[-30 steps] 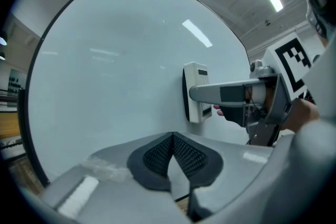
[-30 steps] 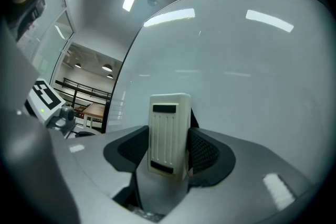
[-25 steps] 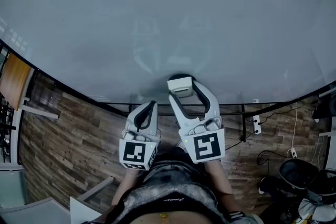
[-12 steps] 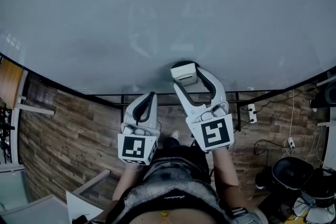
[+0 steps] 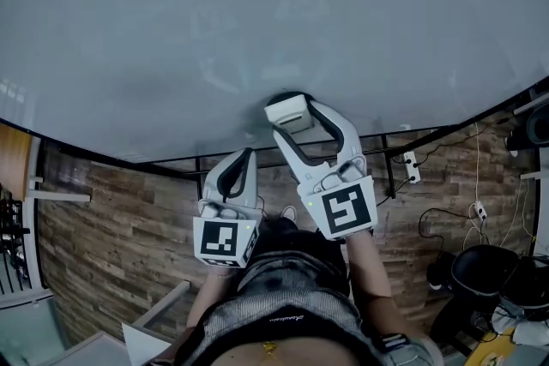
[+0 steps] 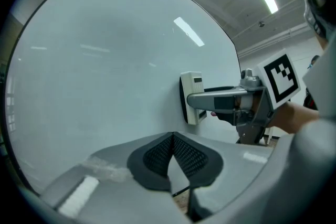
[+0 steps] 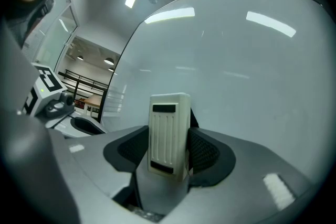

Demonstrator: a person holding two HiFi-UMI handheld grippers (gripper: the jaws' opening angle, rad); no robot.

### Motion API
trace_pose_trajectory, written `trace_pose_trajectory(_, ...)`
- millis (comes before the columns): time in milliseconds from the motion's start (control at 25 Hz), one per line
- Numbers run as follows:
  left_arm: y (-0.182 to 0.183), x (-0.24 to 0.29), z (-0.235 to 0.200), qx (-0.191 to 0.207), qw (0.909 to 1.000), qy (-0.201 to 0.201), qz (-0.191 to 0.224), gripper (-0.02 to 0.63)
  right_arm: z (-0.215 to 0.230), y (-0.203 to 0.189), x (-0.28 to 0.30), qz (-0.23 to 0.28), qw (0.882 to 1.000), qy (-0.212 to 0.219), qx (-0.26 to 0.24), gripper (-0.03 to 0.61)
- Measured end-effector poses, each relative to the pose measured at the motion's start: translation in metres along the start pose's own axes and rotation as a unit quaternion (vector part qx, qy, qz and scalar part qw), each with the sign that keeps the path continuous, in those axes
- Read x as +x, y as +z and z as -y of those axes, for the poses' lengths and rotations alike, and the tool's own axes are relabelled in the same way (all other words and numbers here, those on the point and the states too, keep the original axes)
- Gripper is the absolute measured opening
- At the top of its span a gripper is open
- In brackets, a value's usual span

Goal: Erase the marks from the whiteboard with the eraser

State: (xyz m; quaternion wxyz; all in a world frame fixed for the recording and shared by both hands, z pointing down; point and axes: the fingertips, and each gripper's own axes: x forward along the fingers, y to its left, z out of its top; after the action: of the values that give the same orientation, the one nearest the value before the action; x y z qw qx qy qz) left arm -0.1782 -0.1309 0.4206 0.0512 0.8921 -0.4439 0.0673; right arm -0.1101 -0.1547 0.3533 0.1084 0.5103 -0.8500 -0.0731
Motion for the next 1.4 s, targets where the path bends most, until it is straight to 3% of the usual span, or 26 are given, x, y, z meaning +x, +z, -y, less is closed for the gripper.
trace_pose_trajectory(200,0.002,-0.003,-0.005,-0.002,0.9999,-0.012,0.004,0.005,0.000,0.000,0.001,-0.005,1.000,-0.003,0.001,0.244)
trace_pose_trajectory(760,0.000,-0.011,-0.019,-0.015,0.9990,-0.039,0.018,0.005,0.003,-0.001,-0.002,0.002,0.997,-0.078,0.009,0.247)
trace_pose_trajectory(960,-0.001,-0.005,-0.017,-0.001,0.9989,-0.045,0.015,0.005,0.005,-0.002,-0.002,0.010,0.997,-0.075,0.007,0.247)
trace_pose_trajectory(1240,-0.001,0.013,-0.004,0.017,0.9990,-0.040,0.012,0.005,0.002,-0.006,-0.005,0.009,0.999,-0.039,-0.002,0.247)
trace_pose_trajectory(1400,0.015,0.045,0.043,0.008,0.9991,-0.038,0.019,0.005,0.047,-0.026,-0.035,-0.007,0.999,-0.033,-0.005,0.247)
